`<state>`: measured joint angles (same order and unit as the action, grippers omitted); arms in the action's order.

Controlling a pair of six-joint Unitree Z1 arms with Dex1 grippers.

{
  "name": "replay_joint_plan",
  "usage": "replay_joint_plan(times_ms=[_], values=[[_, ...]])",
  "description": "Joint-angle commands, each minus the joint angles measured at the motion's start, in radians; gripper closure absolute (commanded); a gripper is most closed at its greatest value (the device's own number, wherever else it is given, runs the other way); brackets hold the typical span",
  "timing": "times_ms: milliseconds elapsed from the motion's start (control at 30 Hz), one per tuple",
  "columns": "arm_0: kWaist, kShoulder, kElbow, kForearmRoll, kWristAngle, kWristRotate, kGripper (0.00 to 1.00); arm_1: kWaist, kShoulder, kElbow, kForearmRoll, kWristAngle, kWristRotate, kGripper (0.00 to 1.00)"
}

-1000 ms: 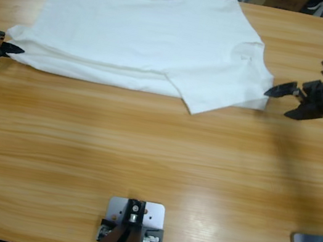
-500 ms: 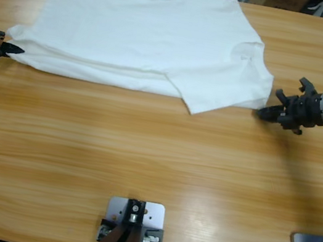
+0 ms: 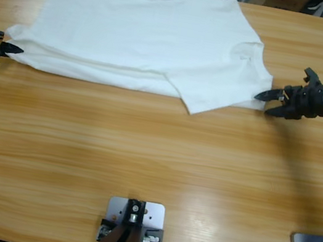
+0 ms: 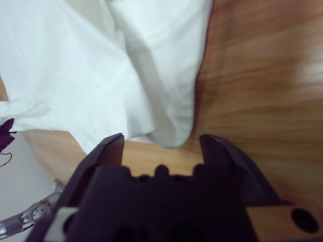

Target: Fold clothes

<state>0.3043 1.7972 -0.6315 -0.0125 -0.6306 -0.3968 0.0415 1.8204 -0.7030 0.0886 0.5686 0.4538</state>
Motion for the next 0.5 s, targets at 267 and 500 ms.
replay_joint_plan(times_ms=[267,500], values=[[0.019,0.025,0.019,0.009,-0.011,0.018,1.000,-0.022,0.143,0.051,-0.091,0.005,0.006,0.670],[0.019,0.033,0.016,0.008,-0.011,0.018,1.000,-0.022,0.158,0.071,-0.122,0.026,0.002,1.000]])
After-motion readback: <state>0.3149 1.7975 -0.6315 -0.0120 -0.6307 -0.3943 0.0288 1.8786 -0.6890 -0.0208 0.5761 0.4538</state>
